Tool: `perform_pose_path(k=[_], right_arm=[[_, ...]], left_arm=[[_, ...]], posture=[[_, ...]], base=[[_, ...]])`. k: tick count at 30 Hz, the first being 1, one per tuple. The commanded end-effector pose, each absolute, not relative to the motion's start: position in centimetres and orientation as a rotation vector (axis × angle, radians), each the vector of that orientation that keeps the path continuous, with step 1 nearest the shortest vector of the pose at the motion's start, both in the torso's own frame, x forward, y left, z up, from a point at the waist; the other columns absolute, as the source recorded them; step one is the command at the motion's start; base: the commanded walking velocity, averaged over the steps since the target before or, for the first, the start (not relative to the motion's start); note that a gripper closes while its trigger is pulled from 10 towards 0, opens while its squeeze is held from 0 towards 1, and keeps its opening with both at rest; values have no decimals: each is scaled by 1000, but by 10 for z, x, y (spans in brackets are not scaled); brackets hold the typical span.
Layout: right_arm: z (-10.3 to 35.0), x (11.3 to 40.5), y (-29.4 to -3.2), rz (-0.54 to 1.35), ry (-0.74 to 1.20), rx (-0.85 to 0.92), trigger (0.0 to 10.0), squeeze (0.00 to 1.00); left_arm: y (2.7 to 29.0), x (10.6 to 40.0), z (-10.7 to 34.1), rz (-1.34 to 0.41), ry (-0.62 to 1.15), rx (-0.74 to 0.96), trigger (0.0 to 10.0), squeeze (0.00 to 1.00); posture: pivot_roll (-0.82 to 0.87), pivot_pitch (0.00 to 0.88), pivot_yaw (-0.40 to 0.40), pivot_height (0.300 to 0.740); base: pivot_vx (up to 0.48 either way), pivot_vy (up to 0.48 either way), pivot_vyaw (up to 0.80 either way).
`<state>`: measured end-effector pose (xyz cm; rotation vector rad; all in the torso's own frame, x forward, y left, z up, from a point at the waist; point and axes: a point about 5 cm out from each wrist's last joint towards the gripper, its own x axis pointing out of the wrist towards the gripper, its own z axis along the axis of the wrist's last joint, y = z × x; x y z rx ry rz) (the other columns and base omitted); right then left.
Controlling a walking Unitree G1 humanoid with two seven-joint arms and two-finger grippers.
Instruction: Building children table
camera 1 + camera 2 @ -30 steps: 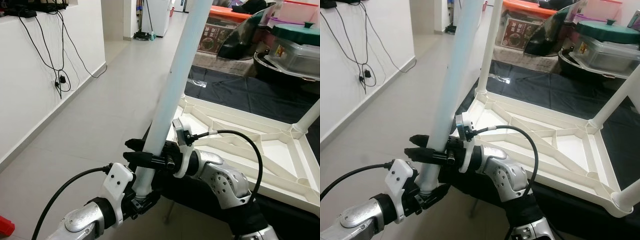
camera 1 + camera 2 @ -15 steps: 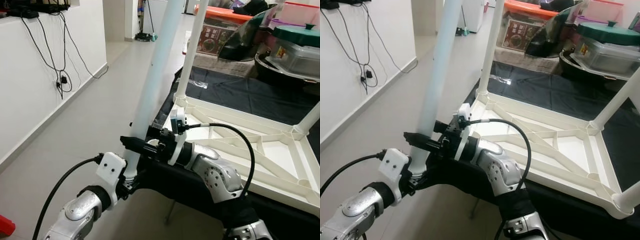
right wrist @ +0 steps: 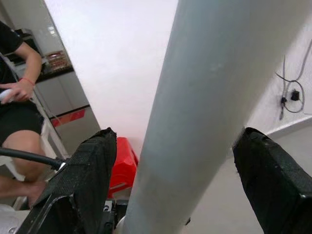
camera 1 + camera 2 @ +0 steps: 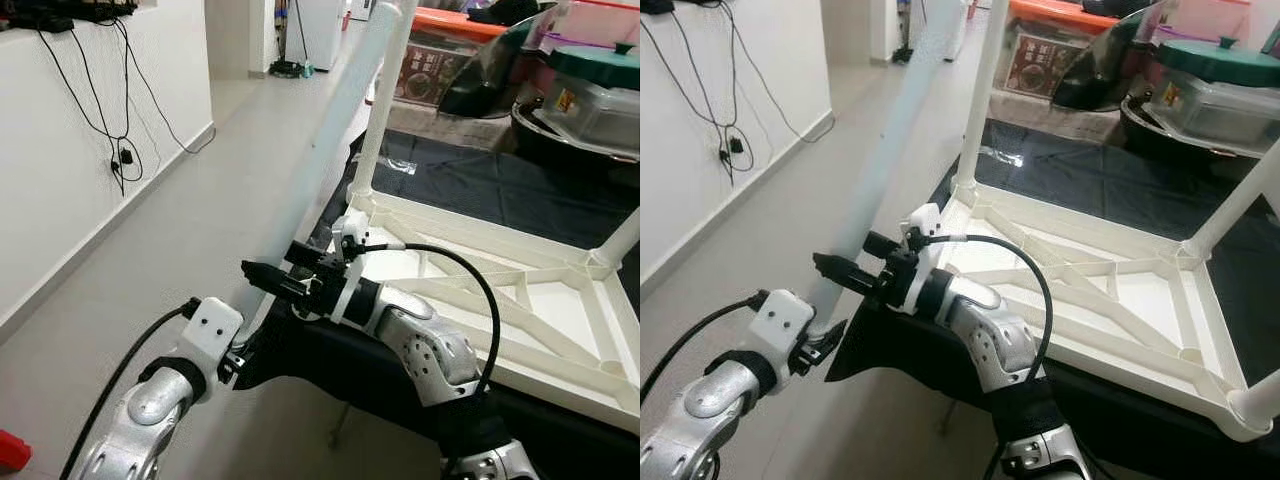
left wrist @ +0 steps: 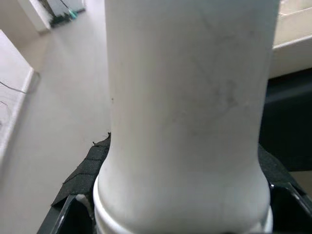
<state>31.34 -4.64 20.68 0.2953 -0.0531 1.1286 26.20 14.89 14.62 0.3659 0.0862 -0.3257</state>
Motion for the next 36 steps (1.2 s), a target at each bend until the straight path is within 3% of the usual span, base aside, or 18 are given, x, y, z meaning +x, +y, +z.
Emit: perform_pose_path(k=[1,14,36], right_arm=[[207,315,-46,1114,-52,291,10000,0],[210,319,-36,997,-42,391,10000,0],[223,336,-35,760,-88,552,10000,0]], left_arm=[[145,265,148,-321,58,392,10000,0],[129,288,147,-283,-22,487,10000,0],[111,298,147,-282,-76,487,10000,0]], posture=[[185,48,-112,740],[180,47,-108,740],[180,39,-105,740]], base=[[0,0,0],[0,0,0],[0,0,0]])
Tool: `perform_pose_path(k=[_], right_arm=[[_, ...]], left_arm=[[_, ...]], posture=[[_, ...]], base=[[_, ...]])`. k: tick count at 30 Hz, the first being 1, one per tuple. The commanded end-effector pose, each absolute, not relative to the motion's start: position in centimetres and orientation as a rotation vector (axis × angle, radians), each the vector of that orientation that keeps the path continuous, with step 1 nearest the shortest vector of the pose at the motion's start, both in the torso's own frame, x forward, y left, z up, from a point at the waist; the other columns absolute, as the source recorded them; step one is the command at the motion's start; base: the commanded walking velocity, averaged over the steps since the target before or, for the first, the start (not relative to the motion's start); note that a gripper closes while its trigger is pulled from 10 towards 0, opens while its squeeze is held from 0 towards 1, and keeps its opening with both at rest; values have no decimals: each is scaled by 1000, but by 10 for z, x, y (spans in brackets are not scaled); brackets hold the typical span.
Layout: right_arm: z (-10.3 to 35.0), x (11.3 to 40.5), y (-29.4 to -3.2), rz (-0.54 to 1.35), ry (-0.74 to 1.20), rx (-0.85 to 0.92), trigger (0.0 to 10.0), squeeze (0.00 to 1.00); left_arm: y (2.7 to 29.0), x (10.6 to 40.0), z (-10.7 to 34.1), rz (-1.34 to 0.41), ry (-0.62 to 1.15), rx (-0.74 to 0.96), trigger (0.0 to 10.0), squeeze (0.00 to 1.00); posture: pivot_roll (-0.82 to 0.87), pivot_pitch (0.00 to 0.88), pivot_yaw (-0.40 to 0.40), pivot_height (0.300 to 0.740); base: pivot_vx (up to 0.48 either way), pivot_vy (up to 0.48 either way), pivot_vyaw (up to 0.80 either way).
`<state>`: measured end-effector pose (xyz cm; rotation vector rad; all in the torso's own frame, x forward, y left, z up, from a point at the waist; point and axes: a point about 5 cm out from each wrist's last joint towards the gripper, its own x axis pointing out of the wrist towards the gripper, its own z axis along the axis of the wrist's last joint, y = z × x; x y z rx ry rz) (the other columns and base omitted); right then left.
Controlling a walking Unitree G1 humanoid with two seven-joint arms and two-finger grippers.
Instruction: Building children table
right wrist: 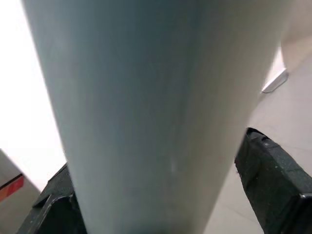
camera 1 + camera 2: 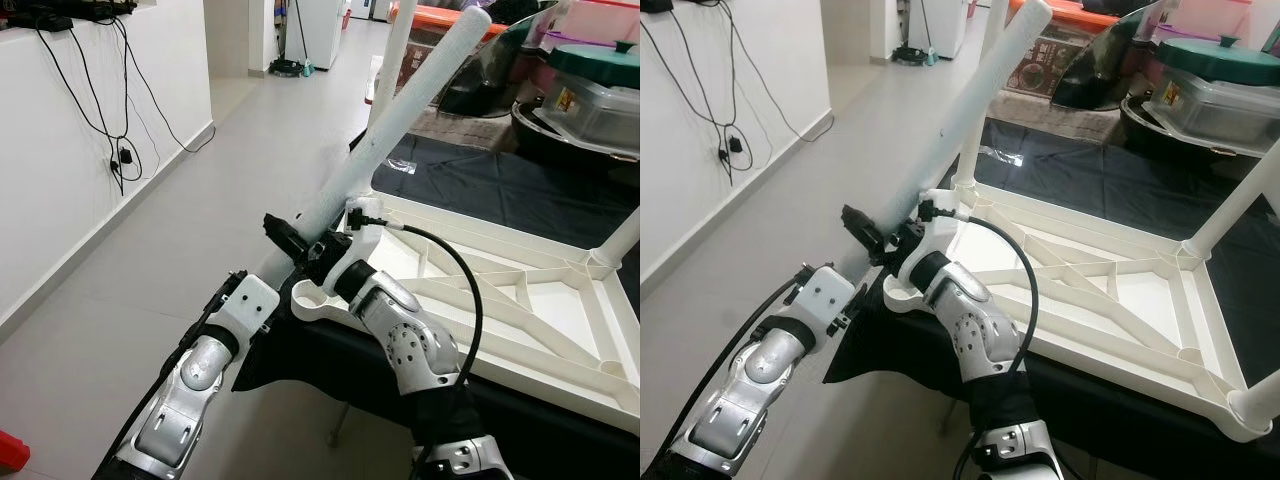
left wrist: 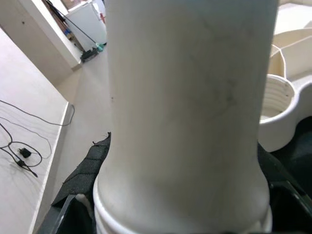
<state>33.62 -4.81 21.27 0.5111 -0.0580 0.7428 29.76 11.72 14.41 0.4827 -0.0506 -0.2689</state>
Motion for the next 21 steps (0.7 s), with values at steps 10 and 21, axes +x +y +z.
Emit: perform_pose_path(k=[10,21], right_arm=[[231,333,-29,762,-114,606,10000,0],[232,327,-22,803,-131,600,0,0]], left_arm=[[104,298,144,-297,-85,480,10000,0],[104,300,145,-306,-90,479,10000,0]], posture=[[177,43,-105,740],[175,43,-102,740]], base=[[0,0,0],[0,0,0]])
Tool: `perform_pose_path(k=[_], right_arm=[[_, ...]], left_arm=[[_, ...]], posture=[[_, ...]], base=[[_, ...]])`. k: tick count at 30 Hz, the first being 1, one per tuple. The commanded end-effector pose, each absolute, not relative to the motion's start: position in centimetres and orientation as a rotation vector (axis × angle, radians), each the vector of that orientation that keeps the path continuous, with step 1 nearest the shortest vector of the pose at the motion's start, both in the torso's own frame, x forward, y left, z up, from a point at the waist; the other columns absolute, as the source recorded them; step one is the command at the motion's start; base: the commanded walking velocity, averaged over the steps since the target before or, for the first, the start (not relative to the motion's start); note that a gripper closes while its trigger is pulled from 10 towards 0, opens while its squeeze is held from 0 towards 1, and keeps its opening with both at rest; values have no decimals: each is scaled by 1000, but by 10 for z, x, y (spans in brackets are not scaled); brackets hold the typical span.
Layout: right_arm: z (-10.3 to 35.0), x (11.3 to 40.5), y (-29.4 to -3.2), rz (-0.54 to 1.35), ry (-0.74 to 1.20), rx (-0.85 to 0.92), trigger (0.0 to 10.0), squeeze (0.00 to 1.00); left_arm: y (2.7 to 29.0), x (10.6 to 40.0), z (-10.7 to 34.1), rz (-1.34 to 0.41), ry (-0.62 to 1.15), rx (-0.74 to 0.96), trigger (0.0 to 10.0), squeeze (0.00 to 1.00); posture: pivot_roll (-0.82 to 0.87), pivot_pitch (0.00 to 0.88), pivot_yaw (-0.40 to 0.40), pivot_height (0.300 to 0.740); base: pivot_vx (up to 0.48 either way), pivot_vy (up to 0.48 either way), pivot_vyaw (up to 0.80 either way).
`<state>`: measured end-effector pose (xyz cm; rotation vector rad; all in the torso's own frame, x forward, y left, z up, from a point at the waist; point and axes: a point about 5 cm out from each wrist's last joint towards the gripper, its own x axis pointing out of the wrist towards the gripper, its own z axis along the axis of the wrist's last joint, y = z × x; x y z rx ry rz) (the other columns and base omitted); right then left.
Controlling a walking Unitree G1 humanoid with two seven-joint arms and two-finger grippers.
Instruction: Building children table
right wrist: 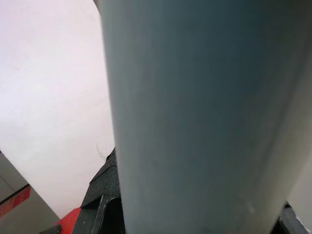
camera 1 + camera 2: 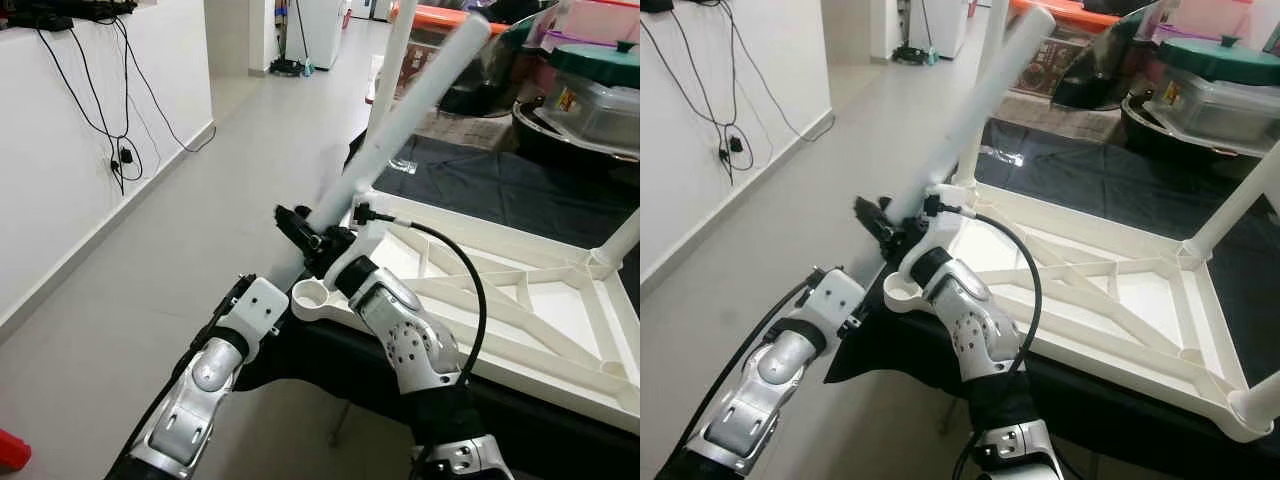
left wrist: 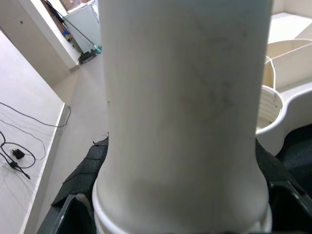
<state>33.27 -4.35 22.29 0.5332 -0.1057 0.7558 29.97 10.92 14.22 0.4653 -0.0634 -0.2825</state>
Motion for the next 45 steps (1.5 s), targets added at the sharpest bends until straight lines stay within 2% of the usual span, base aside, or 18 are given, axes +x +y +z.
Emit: perform_pose_path(k=[1,12,13,22,23,29,35,36,45], right_arm=[[232,327,-22,803,-131,600,0,0],[232,326,-24,806,-135,596,0,0],[232,326,-25,804,-141,591,0,0],[244,342,-46,741,-204,560,0,0],[248,348,-52,720,-223,552,0,0],[259,371,-73,574,-284,522,0,0],[258,376,-82,471,-295,525,0,0],[256,378,-85,430,-290,514,9804,0],[251,387,-93,312,-244,450,10000,0]], left_arm=[[104,300,145,-306,-90,479,10000,0],[112,301,140,-283,-31,439,10000,0],[114,301,138,-283,-15,416,10000,1000],[132,287,122,-242,92,335,10000,1000],[135,280,118,-234,122,290,10000,0],[125,246,111,-265,165,139,10000,0],[127,238,112,-212,157,106,10000,0],[129,238,113,-182,149,73,10000,0],[144,246,126,-98,104,50,10000,0]], posture=[[175,43,-102,740],[175,43,-102,740],[175,43,-100,740],[174,46,-104,740],[180,50,-107,740],[187,55,-115,740],[190,52,-117,740],[189,50,-116,740],[183,31,-115,740]], base=[[0,0,0],[0,0,0],[0,0,0],[0,0,0],[0,0,0],[0,0,0],[0,0,0],[0,0,0],[293,-229,0]])
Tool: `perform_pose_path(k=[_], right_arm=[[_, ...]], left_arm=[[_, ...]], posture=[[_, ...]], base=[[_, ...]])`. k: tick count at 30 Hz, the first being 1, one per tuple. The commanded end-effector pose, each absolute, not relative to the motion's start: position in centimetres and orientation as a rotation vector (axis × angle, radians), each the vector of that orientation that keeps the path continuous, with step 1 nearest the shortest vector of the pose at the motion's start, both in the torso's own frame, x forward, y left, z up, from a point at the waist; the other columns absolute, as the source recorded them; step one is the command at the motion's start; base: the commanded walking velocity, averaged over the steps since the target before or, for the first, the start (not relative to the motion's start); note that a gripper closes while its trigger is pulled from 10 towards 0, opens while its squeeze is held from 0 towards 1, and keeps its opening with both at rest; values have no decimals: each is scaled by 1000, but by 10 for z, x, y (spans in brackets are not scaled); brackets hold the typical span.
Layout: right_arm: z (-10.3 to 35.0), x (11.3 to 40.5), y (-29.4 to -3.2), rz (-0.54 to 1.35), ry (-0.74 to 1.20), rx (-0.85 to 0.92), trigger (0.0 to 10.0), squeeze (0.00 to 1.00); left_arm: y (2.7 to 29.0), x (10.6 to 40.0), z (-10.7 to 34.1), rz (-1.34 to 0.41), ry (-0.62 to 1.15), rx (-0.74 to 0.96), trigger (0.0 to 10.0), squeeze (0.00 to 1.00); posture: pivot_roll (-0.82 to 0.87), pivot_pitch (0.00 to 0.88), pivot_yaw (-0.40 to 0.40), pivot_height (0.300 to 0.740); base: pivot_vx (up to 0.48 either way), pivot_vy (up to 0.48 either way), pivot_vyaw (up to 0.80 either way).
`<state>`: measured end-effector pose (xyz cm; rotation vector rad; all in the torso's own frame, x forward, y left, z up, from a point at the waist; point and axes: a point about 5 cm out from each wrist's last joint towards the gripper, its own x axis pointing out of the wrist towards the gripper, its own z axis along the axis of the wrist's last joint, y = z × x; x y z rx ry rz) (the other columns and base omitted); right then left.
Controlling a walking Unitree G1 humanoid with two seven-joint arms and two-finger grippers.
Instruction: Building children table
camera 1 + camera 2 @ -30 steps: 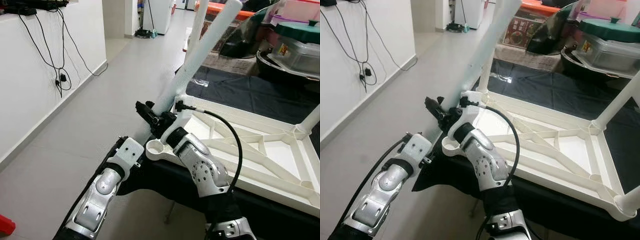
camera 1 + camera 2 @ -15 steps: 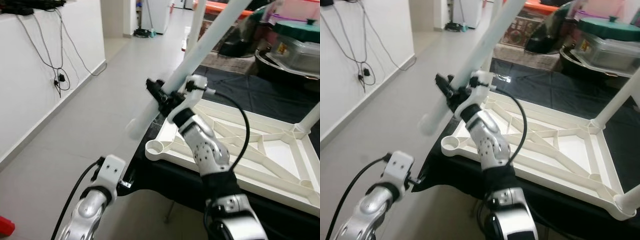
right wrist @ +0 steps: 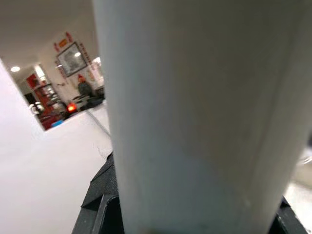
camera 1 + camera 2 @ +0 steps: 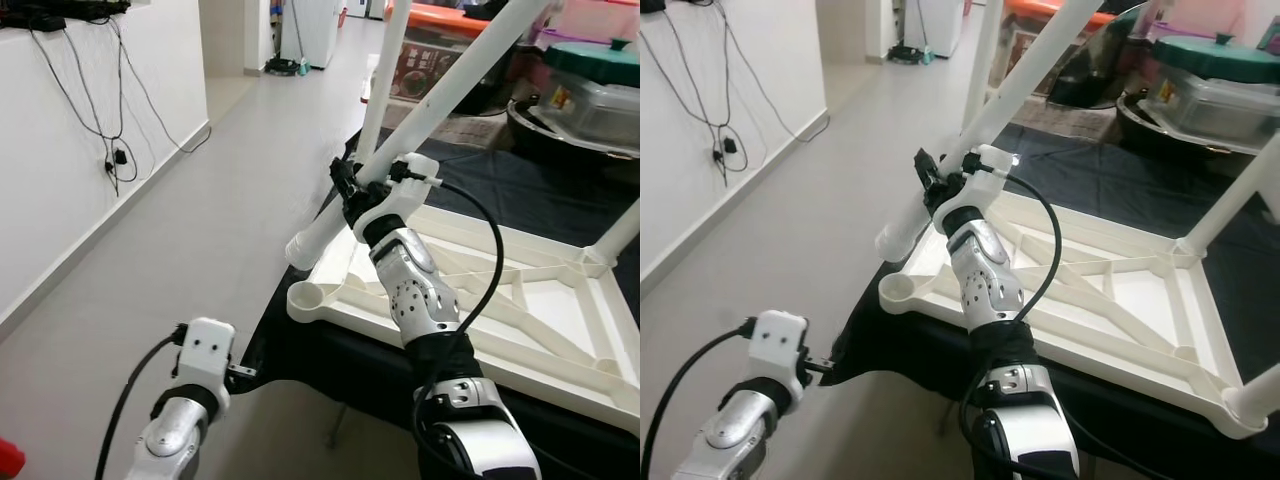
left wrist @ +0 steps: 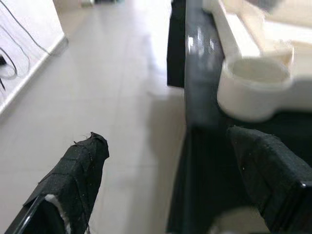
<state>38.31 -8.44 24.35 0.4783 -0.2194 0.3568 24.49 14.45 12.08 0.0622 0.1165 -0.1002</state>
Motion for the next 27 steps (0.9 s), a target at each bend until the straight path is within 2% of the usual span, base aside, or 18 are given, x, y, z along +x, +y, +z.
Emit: perform_pose_path(k=[1,2,3,5,10,11,21,27], right_arm=[[251,387,-93,312,-244,450,10000,0],[251,387,-93,312,-244,450,10000,0],[251,394,-97,159,-204,392,10000,0],[256,396,-98,141,-238,396,10000,0],[262,397,-99,144,-288,412,10000,0],[261,397,-98,197,-288,403,10000,0],[246,397,-102,245,-239,369,10000,0],[216,398,-105,232,-96,242,10000,0]], left_arm=[[144,246,126,-98,104,50,10000,0],[144,246,126,-98,104,50,10000,0],[152,248,129,-52,103,42,10000,0],[155,249,130,-31,104,28,10000,0],[157,250,131,-11,106,11,10000,0],[157,249,131,-9,103,14,10000,0],[150,244,131,-36,106,24,10000,0],[146,242,131,-46,116,20,10000,0]], posture=[[183,31,-115,740],[183,31,-115,740],[185,28,-120,740],[185,26,-120,740],[185,25,-121,740],[187,24,-122,740],[187,31,-123,740],[176,47,-122,740]], base=[[375,-296,0],[375,-296,0],[285,0,0],[142,0,0],[0,0,0],[0,0,0],[0,0,0],[0,0,0]])
